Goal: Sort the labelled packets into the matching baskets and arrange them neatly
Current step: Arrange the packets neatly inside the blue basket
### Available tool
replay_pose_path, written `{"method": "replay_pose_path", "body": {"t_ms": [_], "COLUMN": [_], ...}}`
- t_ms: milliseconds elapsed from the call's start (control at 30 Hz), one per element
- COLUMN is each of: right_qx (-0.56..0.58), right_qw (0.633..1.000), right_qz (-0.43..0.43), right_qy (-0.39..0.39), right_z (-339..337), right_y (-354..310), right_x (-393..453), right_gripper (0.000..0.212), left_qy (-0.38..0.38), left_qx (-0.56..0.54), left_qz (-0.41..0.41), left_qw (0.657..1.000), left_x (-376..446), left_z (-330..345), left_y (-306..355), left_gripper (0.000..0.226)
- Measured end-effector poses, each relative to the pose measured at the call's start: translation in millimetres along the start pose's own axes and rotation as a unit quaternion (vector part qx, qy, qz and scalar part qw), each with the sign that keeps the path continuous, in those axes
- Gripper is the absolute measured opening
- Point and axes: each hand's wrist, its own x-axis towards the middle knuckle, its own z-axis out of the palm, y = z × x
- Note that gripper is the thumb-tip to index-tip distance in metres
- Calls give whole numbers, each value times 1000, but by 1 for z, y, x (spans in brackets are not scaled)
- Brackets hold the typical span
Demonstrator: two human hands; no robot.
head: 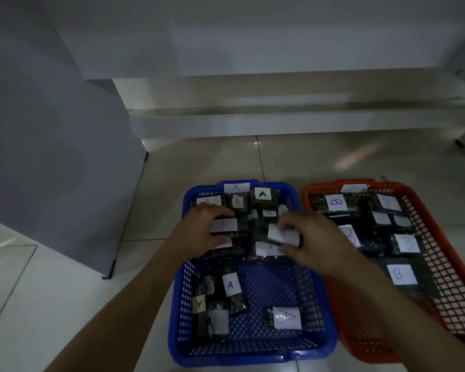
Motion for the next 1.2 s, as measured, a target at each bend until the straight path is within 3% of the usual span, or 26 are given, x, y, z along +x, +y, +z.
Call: {"method": "replay_pose_path", "body": {"t_ms": [200, 700, 767, 867, 900, 967, 1033, 1133, 1200], "right_qx": [34, 58, 50, -25, -79, -176, -198, -177, -105], "right_qw": [999, 996, 997, 966, 952, 943, 948, 962, 985], "right_qz": [-14, -40, -52, -47, -47, -71, -80, -67, -37], "right_qy": [22, 62, -7, -253, -292, -272, -235, -197, -132], "right_z": [6, 20, 15, 28, 36, 51, 60, 62, 53], "right_y": [28, 26, 7, -17, -21, -25, -28, -28, -23], "right_x": [53, 41, 19, -25, -36, -49, -52, -50, -46], "right_gripper": [35, 38, 26, 26, 28, 24, 21, 22, 26], "left_qy": [10, 39, 56, 74, 77, 87, 80, 22, -17], "left_qx": [1, 3, -17, -62, -74, -65, -74, -120, -133], "left_qz": [13, -14, -16, -19, -16, -9, -6, -7, -4], "left_qw": [1000, 999, 998, 995, 994, 994, 994, 993, 991], "left_x": [-3, -8, -13, -26, -32, -45, -56, -69, -73], "left_z": [2, 6, 7, 12, 14, 19, 27, 42, 53], "left_y": [-6, -4, 0, 8, 14, 28, 42, 54, 58], "left_gripper": [58, 52, 51, 50, 49, 47, 46, 47, 53]}}
